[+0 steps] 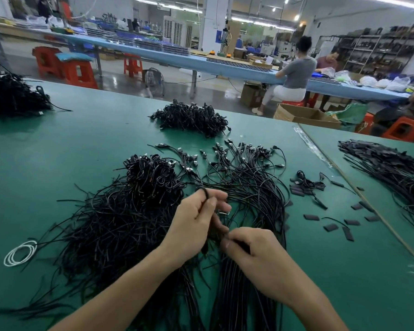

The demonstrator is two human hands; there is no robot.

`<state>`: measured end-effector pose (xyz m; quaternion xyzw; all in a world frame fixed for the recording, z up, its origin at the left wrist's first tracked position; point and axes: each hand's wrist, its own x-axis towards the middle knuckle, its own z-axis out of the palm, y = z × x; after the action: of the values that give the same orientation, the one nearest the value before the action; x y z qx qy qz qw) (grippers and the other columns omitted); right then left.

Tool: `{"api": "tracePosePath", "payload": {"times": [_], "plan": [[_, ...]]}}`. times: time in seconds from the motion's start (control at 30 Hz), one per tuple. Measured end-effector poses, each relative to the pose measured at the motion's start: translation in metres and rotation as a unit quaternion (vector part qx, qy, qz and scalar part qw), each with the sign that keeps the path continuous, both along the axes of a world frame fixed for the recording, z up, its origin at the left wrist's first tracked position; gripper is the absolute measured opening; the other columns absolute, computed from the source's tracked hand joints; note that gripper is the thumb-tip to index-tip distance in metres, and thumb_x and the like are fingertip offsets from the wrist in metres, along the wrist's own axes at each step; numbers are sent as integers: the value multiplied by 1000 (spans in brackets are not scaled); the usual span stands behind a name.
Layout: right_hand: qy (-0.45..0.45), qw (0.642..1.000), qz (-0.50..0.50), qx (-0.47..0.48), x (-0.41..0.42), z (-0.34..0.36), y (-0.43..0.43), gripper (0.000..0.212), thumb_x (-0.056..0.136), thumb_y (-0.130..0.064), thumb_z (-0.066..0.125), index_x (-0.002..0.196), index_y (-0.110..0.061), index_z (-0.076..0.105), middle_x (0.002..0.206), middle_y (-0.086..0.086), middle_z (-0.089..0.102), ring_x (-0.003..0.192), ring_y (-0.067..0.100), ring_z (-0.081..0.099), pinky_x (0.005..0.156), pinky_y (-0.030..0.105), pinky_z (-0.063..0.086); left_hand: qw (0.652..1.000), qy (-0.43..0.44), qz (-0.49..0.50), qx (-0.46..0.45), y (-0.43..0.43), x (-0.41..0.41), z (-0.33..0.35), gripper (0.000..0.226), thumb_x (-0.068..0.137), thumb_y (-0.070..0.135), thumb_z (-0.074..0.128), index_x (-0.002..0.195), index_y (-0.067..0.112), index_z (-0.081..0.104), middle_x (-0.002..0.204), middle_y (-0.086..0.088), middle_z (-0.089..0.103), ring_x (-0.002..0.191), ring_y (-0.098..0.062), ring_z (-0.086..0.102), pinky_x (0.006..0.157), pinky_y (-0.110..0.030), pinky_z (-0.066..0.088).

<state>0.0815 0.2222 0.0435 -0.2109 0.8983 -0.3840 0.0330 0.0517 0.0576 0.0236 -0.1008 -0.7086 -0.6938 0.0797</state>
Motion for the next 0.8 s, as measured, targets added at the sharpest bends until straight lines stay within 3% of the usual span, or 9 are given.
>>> {"api": "tracePosePath", "payload": {"times": [0.1, 0.2, 0.3, 0.37, 0.47, 0.53, 0.67, 0.8], "plan": [[35, 999, -34, -10, 0, 3, 3, 24, 96, -27, 62, 72, -29, 67, 67, -20, 60, 56, 2, 50, 52, 14, 36, 988, 1, -61, -140, -3, 4, -5, 24, 105, 7, 43, 99, 14, 66, 89, -3, 72, 80, -12, 69, 73, -25, 56], [51, 995, -57, -60, -3, 7, 10, 20, 92, -33, 68, 73, -24, 70, 63, -11, 61, 54, 2, 49, 52, 15, 37, 973, -38, -125, -190, -2, 8, 0, 26, 103, 12, 46, 83, 12, 62, 67, -2, 66, 58, -14, 60, 53, -28, 50], [36, 990, -40, -129, -4, 14, 9, 15, 89, -38, 70, 78, -28, 73, 67, -5, 69, 60, 13, 60, 60, 31, 51, 975, -72, -185, -101, -2, 13, 10, 47, 103, 32, 39, 63, 19, 60, 45, 8, 48, 41, -7, 41, 43, -16, 34], [37, 983, -34, -177, -5, 16, 7, 15, 84, -41, 72, 77, -27, 73, 67, -2, 70, 63, 17, 64, 64, 35, 54, 963, -124, -234, -49, -3, 17, 15, 60, 102, 53, 34, 60, 23, 63, 41, 8, 39, 38, -7, 32, 41, -15, 29], [48, 969, -63, -235, -11, 15, 8, 20, 74, -46, 75, 75, -26, 71, 62, -8, 63, 56, 7, 51, 54, 21, 45, 933, -182, -305, 60, -8, 21, 22, 56, 100, 53, 40, 62, 18, 59, 40, 8, 33, 35, -7, 26, 39, -17, 25], [29, 960, -82, -265, -14, 12, 10, 19, 78, -47, 70, 78, -28, 72, 56, -12, 55, 51, 3, 42, 48, 16, 37, 917, -182, -325, 147, -11, 21, 24, 47, 98, 48, 48, 68, 15, 62, 40, 9, 36, 33, -5, 27, 38, -18, 24], [-10, 984, -72, -164, -14, 4, 9, 18, 91, -46, 56, 85, -41, 72, 58, -12, 58, 50, 4, 42, 49, 21, 35, 905, -147, -272, 291, -12, 19, 28, 39, 96, 40, 53, 95, 10, 77, 61, 3, 60, 45, -4, 52, 42, -16, 42], [-49, 999, 8, 2, -2, -3, -4, 32, 102, -33, 52, 72, -38, 62, 60, -3, 59, 50, 7, 43, 48, 32, 37, 886, -128, -179, 408, -5, 12, 24, 34, 90, 23, 54, 108, 3, 75, 98, -14, 74, 84, -20, 74, 69, -27, 61]]}}
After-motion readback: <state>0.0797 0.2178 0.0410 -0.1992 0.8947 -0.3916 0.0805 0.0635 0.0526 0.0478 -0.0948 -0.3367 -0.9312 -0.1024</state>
